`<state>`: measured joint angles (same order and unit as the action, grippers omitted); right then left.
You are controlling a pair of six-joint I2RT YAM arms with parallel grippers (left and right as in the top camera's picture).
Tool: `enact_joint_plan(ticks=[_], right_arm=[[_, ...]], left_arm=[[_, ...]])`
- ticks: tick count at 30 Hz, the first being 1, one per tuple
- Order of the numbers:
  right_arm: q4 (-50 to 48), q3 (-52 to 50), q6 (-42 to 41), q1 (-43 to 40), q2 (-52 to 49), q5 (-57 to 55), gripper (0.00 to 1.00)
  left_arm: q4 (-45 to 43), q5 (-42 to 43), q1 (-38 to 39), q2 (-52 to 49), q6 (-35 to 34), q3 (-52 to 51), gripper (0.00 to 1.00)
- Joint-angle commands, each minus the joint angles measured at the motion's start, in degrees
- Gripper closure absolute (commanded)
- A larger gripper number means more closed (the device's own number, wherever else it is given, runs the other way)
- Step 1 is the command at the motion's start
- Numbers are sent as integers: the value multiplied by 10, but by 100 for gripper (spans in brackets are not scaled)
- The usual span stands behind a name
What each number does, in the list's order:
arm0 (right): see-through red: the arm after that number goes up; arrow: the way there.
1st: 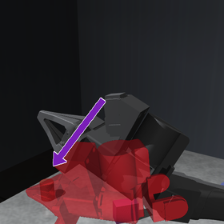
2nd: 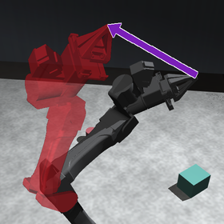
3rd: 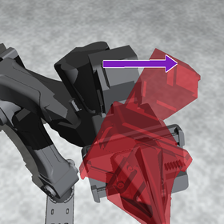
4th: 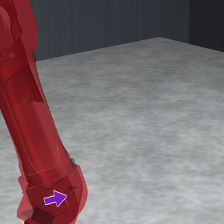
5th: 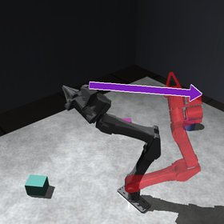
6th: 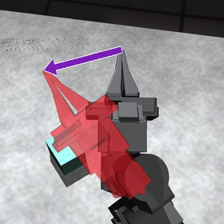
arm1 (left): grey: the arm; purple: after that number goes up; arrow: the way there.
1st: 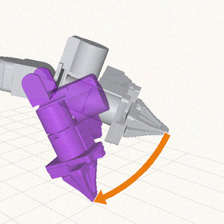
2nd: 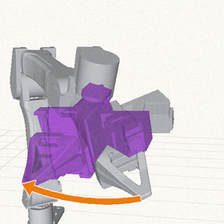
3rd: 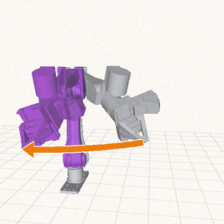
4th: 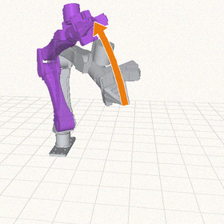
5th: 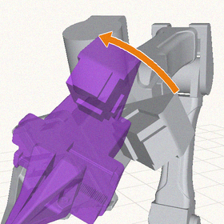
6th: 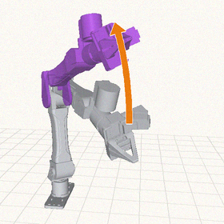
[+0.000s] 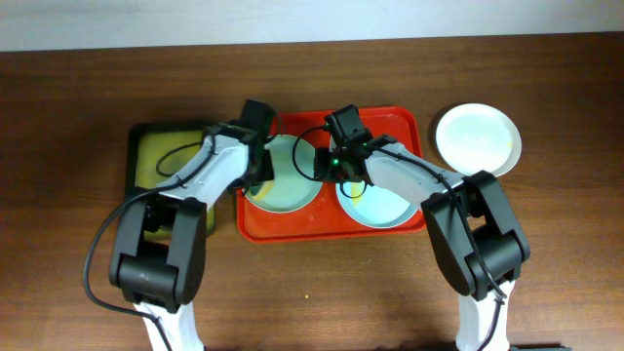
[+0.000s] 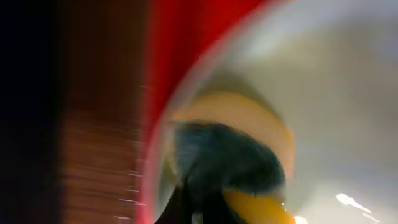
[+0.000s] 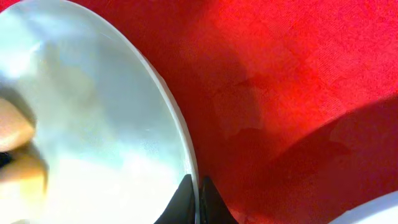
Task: Clean dirty plates on tray and stack at the side
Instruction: 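Grasp the light green plate with the right gripper and stack it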
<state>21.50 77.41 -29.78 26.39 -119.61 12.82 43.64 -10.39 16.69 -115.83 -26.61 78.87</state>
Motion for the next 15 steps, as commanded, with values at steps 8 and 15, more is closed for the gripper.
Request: enact_joint_plan(ticks=[8,15], right_arm=[[20,-12,58,-4,12,-28,96],[98,-12,99,42,131,-214,96]], left_arm=[[3,-43,-20,123,5,4,100],[7,38,-154,125,3,4,100]])
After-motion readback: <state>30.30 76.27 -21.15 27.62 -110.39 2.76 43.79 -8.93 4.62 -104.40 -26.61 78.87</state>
